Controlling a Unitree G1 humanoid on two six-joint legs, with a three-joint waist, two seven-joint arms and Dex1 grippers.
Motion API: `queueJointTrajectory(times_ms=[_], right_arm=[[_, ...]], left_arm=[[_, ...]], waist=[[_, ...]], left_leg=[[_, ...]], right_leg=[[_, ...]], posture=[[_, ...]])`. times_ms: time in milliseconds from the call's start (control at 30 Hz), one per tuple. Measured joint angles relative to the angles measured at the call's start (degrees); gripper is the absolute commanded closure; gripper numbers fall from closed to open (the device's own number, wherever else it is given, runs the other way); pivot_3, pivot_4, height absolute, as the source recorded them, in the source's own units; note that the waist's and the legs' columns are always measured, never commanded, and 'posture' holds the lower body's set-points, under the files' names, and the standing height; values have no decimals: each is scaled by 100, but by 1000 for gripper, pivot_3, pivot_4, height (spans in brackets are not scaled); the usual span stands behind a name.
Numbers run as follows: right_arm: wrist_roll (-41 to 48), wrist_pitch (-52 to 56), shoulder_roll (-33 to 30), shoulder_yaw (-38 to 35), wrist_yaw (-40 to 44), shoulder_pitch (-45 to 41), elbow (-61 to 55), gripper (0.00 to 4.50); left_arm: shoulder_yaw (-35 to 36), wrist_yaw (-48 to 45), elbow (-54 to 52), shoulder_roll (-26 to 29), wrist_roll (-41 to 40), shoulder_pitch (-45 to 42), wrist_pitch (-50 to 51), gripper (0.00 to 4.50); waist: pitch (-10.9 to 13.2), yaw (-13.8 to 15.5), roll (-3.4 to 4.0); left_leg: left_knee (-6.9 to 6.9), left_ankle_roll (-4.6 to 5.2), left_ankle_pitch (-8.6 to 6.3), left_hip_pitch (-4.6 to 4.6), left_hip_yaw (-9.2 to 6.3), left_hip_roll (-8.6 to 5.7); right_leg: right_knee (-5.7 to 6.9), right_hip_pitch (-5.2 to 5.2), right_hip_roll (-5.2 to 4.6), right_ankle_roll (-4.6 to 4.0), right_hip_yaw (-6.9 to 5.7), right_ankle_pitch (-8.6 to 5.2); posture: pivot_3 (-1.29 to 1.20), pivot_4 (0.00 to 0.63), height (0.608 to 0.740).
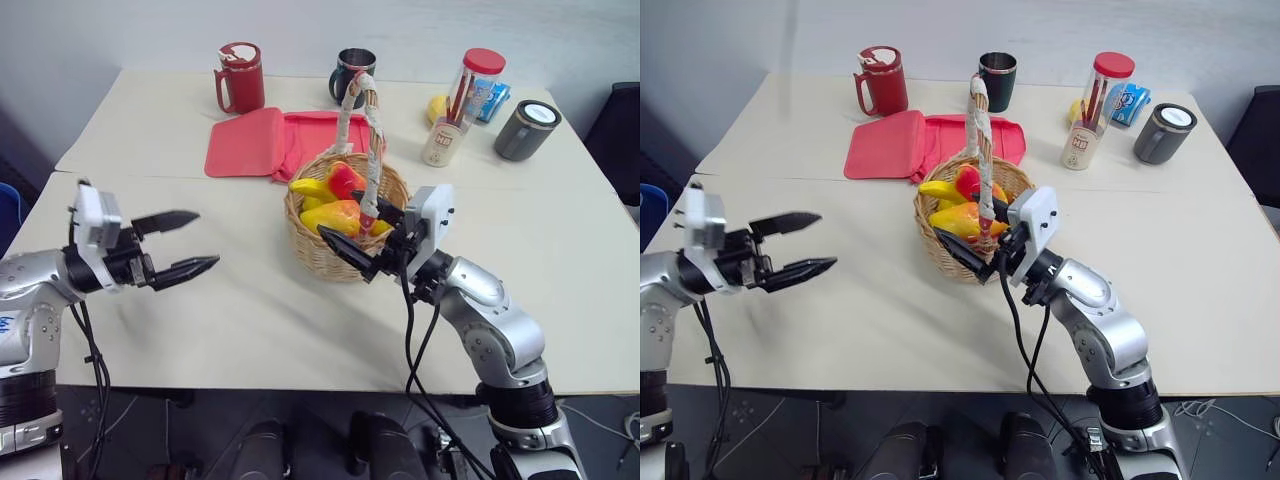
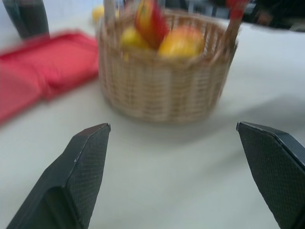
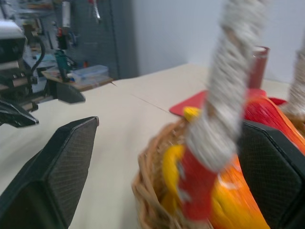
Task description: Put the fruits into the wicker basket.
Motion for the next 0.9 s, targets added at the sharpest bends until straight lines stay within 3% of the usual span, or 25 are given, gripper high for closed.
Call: queueJointTrajectory(times_ms=[200,333,600,733,900], right_arm=[[-16,37,-17,-81,187,-17,368,2869],[-57,-87,-133,-238,292,-51,472,4245],[463,-294,-430,-924,835,343,142,4257],[964,-290,-1129,-2018,949,906,-326,4257],[1060,-364,-1885,-3170,1228,1323,102,4257]], left_arm=[[-113,611,-1062,-274,-528,139,458,0],[-185,816,-1129,-318,-589,142,512,0],[-833,911,-814,-728,-592,-584,442,0],[-997,739,-436,-738,-529,-703,286,0],[-1156,588,-131,-794,-393,-771,56,0]], waist=[[1,-32,7],[1,-39,8],[4,15,12],[5,12,14],[5,7,15]], left_leg=[[-2,-3,1,0,5,0],[-2,-3,2,1,7,1],[-1,-1,1,-8,4,-7],[-2,0,1,-6,7,-5],[-1,0,1,0,11,-2]], right_leg=[[3,-4,8,0,-25,0],[3,-4,11,0,-27,0],[-3,-4,8,1,-29,0],[-7,-3,12,2,-28,1],[-3,-1,14,2,-24,1]], posture=[[0,150,740],[0,150,740],[0,150,740],[0,150,740],[0,150,740]])
